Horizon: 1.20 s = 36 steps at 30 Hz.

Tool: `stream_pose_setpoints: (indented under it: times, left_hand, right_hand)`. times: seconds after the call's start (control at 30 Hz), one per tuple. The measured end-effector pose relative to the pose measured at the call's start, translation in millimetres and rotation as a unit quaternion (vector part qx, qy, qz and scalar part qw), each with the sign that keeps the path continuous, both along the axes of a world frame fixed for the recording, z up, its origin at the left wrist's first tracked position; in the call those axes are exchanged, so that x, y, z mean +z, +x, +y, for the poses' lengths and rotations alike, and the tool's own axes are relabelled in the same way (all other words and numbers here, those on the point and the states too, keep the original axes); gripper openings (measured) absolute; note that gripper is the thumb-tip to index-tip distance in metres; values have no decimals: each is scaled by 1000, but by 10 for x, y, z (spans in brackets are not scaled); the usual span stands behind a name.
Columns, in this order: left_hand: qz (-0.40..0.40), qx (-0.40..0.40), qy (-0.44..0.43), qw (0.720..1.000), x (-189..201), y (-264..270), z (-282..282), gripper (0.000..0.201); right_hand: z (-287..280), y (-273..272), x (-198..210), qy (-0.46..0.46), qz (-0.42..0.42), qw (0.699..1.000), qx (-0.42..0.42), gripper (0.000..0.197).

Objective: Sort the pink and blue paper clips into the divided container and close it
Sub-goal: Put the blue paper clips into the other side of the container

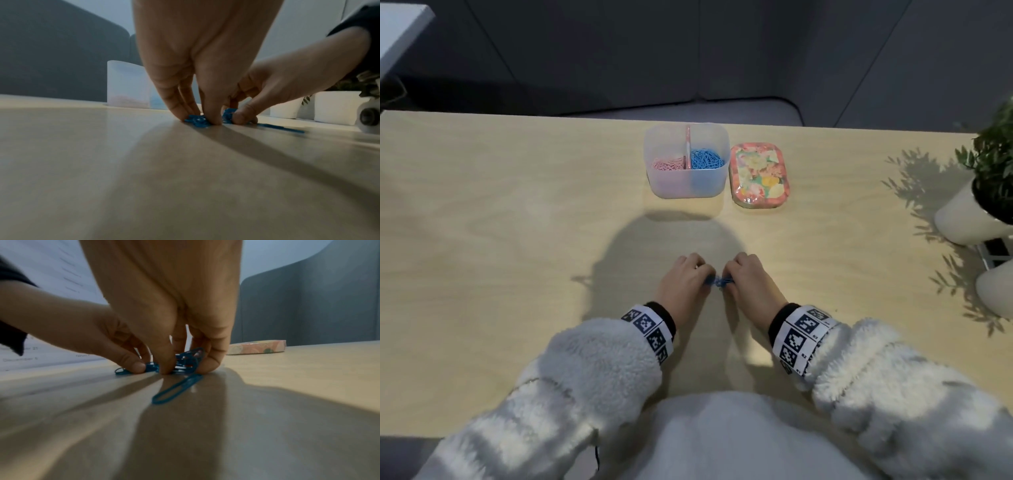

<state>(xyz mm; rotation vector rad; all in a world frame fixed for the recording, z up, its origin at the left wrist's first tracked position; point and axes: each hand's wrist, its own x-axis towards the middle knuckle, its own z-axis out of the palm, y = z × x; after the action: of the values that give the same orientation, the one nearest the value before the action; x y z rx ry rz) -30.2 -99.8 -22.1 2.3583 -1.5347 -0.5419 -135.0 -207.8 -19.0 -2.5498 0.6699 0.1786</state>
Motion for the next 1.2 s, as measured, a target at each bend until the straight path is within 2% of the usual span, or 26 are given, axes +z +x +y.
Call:
stream_pose_setpoints:
  times: [0.13, 0.33, 0.43, 0.57, 0.63, 0.67, 0.73, 0.8, 0.9, 1.0, 1.1, 1.2]
  left_hand:
    - [19, -7, 12, 1000, 18, 74, -44, 22]
    - [66, 49, 52, 995, 89, 105, -113, 24]
    - [54, 32, 73, 995, 93, 70, -113, 23]
    - [33, 22, 76, 996, 66, 39, -105, 20]
    - [49, 35, 78, 995, 79, 46, -108, 20]
    - [51, 40, 80, 995, 85, 48, -107, 21]
    - [43, 40, 89, 994, 90, 41, -110, 22]
    - [23, 28, 102, 994, 103, 30, -124, 22]
    - [-16, -6, 124, 992, 112, 15, -144, 22]
    - [-59, -22, 136, 989, 114, -5, -127, 22]
    - [-102, -51, 139, 984, 122, -20, -97, 24]
    - [-89, -53, 137, 985, 112, 17, -60, 24]
  right_hand:
    - [-21, 28, 41, -10, 20, 1000, 17, 12]
    - [-29, 52, 31, 6, 49, 999, 7, 13]
    - [-197, -3, 56, 81, 30, 994, -64, 15]
    - [-418, -256, 103, 186, -43, 968, -164, 16]
    - [-397, -368, 96, 196, -25, 959, -205, 20]
    - [-350, -407, 79, 173, 0, 962, -210, 22]
    - [-241, -452, 40, 100, 45, 975, -191, 32]
    - [-130, -431, 25, 64, 66, 981, -170, 40]
    - [-58, -339, 5, 88, 72, 978, -175, 30]
    - [-79, -248, 2, 110, 98, 975, -164, 37]
    - [-116, -210, 28, 90, 134, 982, -94, 39]
    - [-176, -114, 174, 88, 174, 981, -9, 35]
